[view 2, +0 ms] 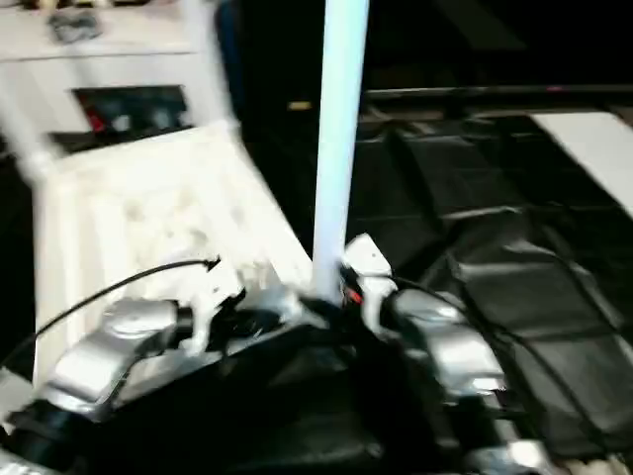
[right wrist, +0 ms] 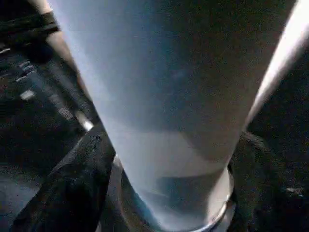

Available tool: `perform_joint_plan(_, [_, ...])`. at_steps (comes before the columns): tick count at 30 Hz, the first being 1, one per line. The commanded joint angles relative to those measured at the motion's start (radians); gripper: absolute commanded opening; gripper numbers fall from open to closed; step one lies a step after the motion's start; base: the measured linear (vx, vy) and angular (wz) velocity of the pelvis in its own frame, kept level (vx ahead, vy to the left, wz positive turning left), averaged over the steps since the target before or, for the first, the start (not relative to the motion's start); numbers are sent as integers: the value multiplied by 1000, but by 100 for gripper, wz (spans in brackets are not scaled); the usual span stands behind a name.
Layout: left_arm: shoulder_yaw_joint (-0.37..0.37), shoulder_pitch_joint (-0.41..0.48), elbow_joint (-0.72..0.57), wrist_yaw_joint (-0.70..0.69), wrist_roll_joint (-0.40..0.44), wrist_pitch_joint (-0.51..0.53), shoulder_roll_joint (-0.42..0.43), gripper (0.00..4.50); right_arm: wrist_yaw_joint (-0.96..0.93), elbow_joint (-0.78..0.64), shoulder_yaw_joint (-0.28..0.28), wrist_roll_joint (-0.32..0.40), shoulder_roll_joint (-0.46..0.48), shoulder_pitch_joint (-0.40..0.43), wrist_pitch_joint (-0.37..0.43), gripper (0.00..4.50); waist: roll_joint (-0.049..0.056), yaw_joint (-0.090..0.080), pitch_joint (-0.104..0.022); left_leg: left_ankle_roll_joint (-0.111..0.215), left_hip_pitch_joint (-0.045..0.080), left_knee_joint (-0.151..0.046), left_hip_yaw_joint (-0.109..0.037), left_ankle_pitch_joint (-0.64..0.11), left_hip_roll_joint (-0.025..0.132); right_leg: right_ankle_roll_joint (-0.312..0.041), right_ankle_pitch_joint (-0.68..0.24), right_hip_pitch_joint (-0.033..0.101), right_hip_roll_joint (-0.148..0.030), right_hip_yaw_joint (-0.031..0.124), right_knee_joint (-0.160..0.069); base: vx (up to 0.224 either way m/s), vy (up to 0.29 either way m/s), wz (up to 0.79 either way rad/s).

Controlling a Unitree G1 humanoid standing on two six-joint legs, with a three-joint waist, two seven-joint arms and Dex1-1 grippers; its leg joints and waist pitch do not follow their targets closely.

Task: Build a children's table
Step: Rotate leg to tighten

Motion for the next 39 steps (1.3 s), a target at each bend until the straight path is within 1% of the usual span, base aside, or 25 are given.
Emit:
perform_joint_plan(1, [-36, -9, -22, -67, -27, -22, 8, 0, 79, -43, 19, 35, -21, 5, -18, 350, 3, -2, -56, 80, 7, -62, -11, -119, 54, -259, -54, 47, -78, 49, -44, 0, 0, 0])
perform_joint_plan(2, [-37, -8, -23, -92, -36, -26, 21, 0, 105, -48, 17, 43, -36, 6, -28, 350, 4, 1, -54, 66, 10, -64, -11, -152, 56, -253, -96, 45, -77, 48, -47, 0, 0, 0])
perform_joint_plan(4, [-41, -6, -27, -137, -52, -29, 41, 0, 152, -57, 18, 61, -61, 7, -40, 350, 3, -1, -52, 57, 8, -67, -12, -165, 58, -249, -117, 45, -78, 49, -48, 0, 0, 0])
perform_joint_plan(6, [-47, -6, -30, -175, -63, -23, 57, 0, 193, -65, 23, 75, -81, 5, -46, 350, 3, 0, -51, 49, 11, -66, -11, -183, 57, -246, -142, 43, -79, 50, -51, 0, 0, 0])
perform_joint_plan(7, [-49, -6, -31, -190, -68, -15, 62, 0, 207, -68, 26, 78, -89, 4, -43, 350, 1, 1, -50, 46, 11, -67, -10, -191, 56, -244, -161, 42, -79, 51, -52, 0, 0, 0])
perform_joint_plan(14, [-60, -7, -29, -217, -75, -16, 80, 0, 276, -87, 36, 91, -132, 7, -30, 350, -1, 2, -51, 42, 7, -65, -12, -185, 55, -234, -196, 44, -81, 51, -52, 0, 0, 0])
perform_joint_plan(15, [-60, -7, -29, -220, -76, -17, 81, 0, 285, -89, 40, 92, -140, 9, -29, 324, -1, 2, -50, 43, 6, -65, -12, -188, 55, -234, -199, 44, -81, 51, -52, 0, 0, 0])
perform_joint_plan(18, [-59, -7, -27, -223, -75, -19, 82, 0, 298, -87, 47, 90, -152, 11, -29, 315, -1, 1, -50, 43, 6, -64, -12, -192, 54, -230, -215, 44, -81, 50, -54, 0, 0, 0])
perform_joint_plan(20, [-60, -8, -25, -227, -75, -21, 84, 0, 302, -78, 54, 80, -155, 11, -40, 285, -2, 1, -50, 43, 5, -64, -13, -192, 53, -226, -229, 43, -81, 50, -55, 0, 0, 0])
perform_joint_plan(23, [-61, -9, -25, -226, -77, -21, 84, 0, 303, -78, 57, 76, -154, 12, -42, 274, -4, 1, -51, 43, 5, -63, -12, -188, 53, -225, -229, 43, -81, 50, -55, 0, 0, 0])
perform_joint_plan(25, [-61, -8, -24, -225, -78, -22, 84, 0, 304, -80, 59, 75, -154, 12, -41, 243, -3, 1, -51, 44, 5, -63, -13, -183, 53, -226, -222, 43, -79, 49, -54, 0, 0, 0])
perform_joint_plan(27, [-61, -8, -24, -225, -79, -21, 85, 0, 309, -82, 63, 76, -155, 13, -39, 241, -4, 1, -52, 47, 4, -62, -12, -181, 53, -228, -215, 43, -80, 49, -52, 0, 0, 0])
perform_joint_plan(28, [-61, -7, -24, -225, -79, -21, 85, 0, 312, -82, 65, 78, -156, 13, -38, 224, -4, 1, -51, 46, 4, -63, -13, -182, 53, -227, -220, 43, -80, 49, -53, 0, 0, 0])
perform_joint_plan(33, [-56, -3, -23, -214, -80, -23, 79, 0, 311, -87, 74, 87, -155, 20, -29, 206, -4, 1, -51, 46, 5, -62, -12, -184, 53, -226, -225, 43, -80, 50, -54, 0, 0, 0])
perform_joint_plan(36, [-42, 0, -15, -153, -69, -26, 49, 0, 292, -97, 73, 94, -141, 42, -13, 205, -5, 2, -51, 46, 4, -62, -13, -179, 53, -225, -224, 43, -81, 50, -54, 0, 0, 0])
perform_joint_plan(37, [-38, -2, -10, -128, -63, -26, 37, 0, 282, -100, 72, 95, -135, 50, -7, 204, -7, 2, -50, 46, 6, -62, -12, -184, 53, -223, -230, 42, -80, 50, -55, 0, 0, 0])
perform_joint_plan(38, [-34, -4, -5, -95, -53, -22, 22, 0, 262, -101, 68, 94, -123, 59, -3, 204, -6, 2, -50, 45, 6, -62, -12, -186, 53, -222, -233, 42, -80, 50, -55, 0, 0, 0])
perform_joint_plan(39, [-28, -9, 2, -57, -44, -19, 2, 0, 236, -101, 65, 94, -107, 67, 5, 204, -7, 4, -49, 43, 9, -62, -11, -198, 54, -219, -252, 39, -81, 51, -59, 0, 0, 0])
